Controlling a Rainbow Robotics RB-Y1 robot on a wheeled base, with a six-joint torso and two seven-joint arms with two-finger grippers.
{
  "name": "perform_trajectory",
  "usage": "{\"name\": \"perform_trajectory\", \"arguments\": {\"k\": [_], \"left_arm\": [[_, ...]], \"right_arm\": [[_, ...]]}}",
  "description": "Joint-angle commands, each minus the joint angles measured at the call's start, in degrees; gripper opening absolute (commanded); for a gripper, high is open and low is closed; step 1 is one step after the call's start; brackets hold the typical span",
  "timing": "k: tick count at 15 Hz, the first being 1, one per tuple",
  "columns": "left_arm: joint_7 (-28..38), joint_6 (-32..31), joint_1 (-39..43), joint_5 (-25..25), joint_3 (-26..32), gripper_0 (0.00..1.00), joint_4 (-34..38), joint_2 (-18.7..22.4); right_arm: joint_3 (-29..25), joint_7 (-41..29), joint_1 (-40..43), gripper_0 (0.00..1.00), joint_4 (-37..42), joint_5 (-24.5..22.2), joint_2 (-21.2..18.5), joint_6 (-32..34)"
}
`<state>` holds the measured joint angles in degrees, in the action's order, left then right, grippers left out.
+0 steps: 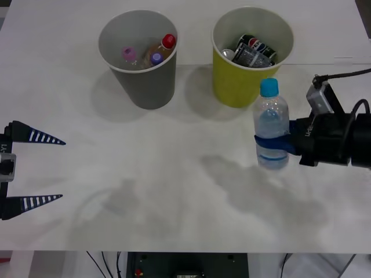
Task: Put the can into the green bin and the plastic bottle into the gray bin
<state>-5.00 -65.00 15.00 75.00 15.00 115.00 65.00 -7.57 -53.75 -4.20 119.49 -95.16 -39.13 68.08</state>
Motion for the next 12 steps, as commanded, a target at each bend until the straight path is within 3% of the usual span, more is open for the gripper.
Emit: {"name": "perform_trajectory", "arguments": {"k": [1, 5, 12], "left_arm": [[0.0, 0.0, 0.0, 0.0, 0.0, 1.0, 0.0, 0.0], [0.0, 0.0, 0.0, 0.0, 0.0, 1.0, 0.0, 0.0], [0.0, 0.0, 0.0, 0.0, 0.0, 1.0, 0.0, 0.0]], "right_arm": [[1.95, -9.18, -4.68, 0.0, 3.03, -0.81, -2.71, 0.03], [5.99, -19.99, -14.79, 0.0, 4.26, -1.34, -6.4, 0.03], [14.69, -20.08, -34.65, 0.0, -3.13, -1.69, -8.25, -0.32]]}}
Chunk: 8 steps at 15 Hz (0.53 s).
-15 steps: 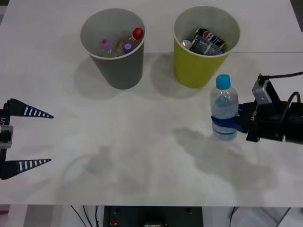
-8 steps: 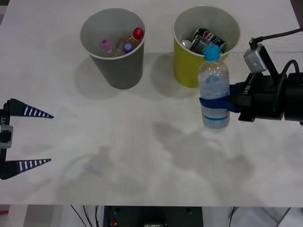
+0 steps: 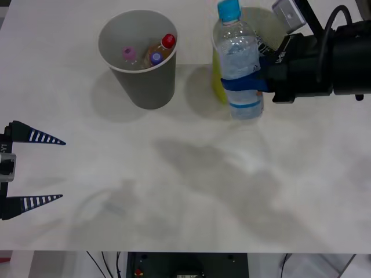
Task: Put the can into the green bin and the plastic bottle into the gray bin
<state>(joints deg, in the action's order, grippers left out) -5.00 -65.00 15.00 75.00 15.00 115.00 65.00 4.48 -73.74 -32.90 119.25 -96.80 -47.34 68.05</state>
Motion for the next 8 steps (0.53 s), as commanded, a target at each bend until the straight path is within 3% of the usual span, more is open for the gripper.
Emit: {"name": "perform_trajectory", "arguments": {"k": [1, 6, 8], "left_arm": [[0.0, 0.0, 0.0, 0.0, 0.0, 1.0, 0.0, 0.0], [0.0, 0.0, 0.0, 0.0, 0.0, 1.0, 0.0, 0.0], [0.0, 0.0, 0.0, 0.0, 0.0, 1.0, 0.0, 0.0]], "right_arm": [[4.75, 0.0, -9.64, 0.0, -5.26, -0.23, 0.06, -0.46], [12.84, 0.61, -22.21, 0.0, -17.92, -2.7, 5.33, -6.27], [14.33, 1.14, -26.08, 0.0, -22.75, -6.83, 9.11, -7.85]]}}
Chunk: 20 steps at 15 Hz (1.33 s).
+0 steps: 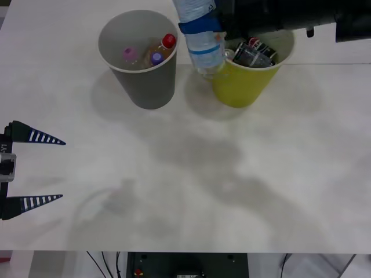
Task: Put the can into the green bin and the plastic bottle into the gray bin
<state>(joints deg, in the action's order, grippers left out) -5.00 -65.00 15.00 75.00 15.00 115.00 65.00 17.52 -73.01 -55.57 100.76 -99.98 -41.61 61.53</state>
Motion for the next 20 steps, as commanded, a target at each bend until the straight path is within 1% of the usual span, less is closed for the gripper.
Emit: {"name": "perform_trajectory", "arguments": {"k": [1, 2, 4, 8, 11, 12, 13, 15, 16, 17, 19, 20], "left_arm": [[0.0, 0.0, 0.0, 0.0, 0.0, 1.0, 0.0, 0.0], [0.0, 0.0, 0.0, 0.0, 0.0, 1.0, 0.0, 0.0], [0.0, 0.0, 0.0, 0.0, 0.0, 1.0, 0.0, 0.0], [0.0, 0.0, 0.0, 0.0, 0.0, 1.0, 0.0, 0.0], [0.0, 0.0, 0.0, 0.0, 0.0, 1.0, 0.0, 0.0], [0.0, 0.0, 0.0, 0.0, 0.0, 1.0, 0.0, 0.0], [0.0, 0.0, 0.0, 0.0, 0.0, 1.0, 0.0, 0.0], [0.0, 0.0, 0.0, 0.0, 0.0, 1.0, 0.0, 0.0], [0.0, 0.0, 0.0, 0.0, 0.0, 1.0, 0.0, 0.0], [0.0, 0.0, 0.0, 0.0, 0.0, 1.0, 0.0, 0.0], [0.0, 0.0, 0.0, 0.0, 0.0, 1.0, 0.0, 0.0], [0.0, 0.0, 0.0, 0.0, 0.0, 1.0, 0.0, 0.0]], "right_arm": [[1.99, 0.41, -5.69, 0.0, -7.07, -5.67, 5.31, -1.42], [2.78, 0.41, -7.62, 0.0, -9.7, -7.07, 6.89, -1.86], [5.16, 2.61, -11.93, 0.0, -17.0, -7.69, 10.23, -4.76], [12.1, 7.7, -17.56, 0.0, -30.27, -7.86, 16.12, -17.24], [16.67, 8.05, -20.63, 0.0, -36.77, -7.86, 19.37, -25.24], [17.37, 8.32, -20.98, 0.03, -38.0, -7.95, 19.98, -26.47], [17.37, 8.76, -21.07, 0.24, -38.36, -8.3, 20.34, -26.73], [17.46, 9.02, -20.98, 0.91, -38.36, -8.39, 20.34, -26.64], [17.46, 9.11, -20.98, 1.0, -38.36, -8.39, 20.34, -26.11], [17.46, 9.11, -20.98, 1.0, -38.36, -8.3, 20.34, -24.88], [17.46, 9.2, -20.98, 1.0, -38.36, -7.42, 20.25, -24.71], [17.46, 9.28, -20.9, 1.0, -38.09, -5.93, 19.54, -24.71]]}}
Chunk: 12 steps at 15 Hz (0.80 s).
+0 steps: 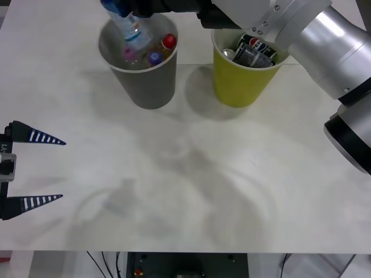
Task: Put the can into the green bin and the plastic bottle into the gray bin
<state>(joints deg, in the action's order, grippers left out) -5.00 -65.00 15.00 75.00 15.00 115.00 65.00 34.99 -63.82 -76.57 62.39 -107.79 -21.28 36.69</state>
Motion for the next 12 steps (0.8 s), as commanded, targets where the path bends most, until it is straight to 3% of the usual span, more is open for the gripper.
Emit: {"name": "perform_trajectory", "arguments": {"k": [1, 3, 7, 12], "left_arm": [[0.0, 0.0, 0.0, 0.0, 0.0, 1.0, 0.0, 0.0], [0.0, 0.0, 0.0, 0.0, 0.0, 1.0, 0.0, 0.0], [0.0, 0.0, 0.0, 0.0, 0.0, 1.0, 0.0, 0.0], [0.0, 0.0, 0.0, 0.0, 0.0, 1.0, 0.0, 0.0]], "right_arm": [[-0.01, 0.1, 0.11, 1.0, 0.89, 2.59, -1.57, 0.57], [-3.96, 0.19, 0.72, 1.0, 4.32, 3.11, -4.39, 9.45], [-16.88, 0.37, 5.91, 1.0, 14.77, 3.55, -9.66, 29.05], [-27.43, 1.16, 17.07, 1.0, 30.24, 8.21, -16.6, 41.0]]}}
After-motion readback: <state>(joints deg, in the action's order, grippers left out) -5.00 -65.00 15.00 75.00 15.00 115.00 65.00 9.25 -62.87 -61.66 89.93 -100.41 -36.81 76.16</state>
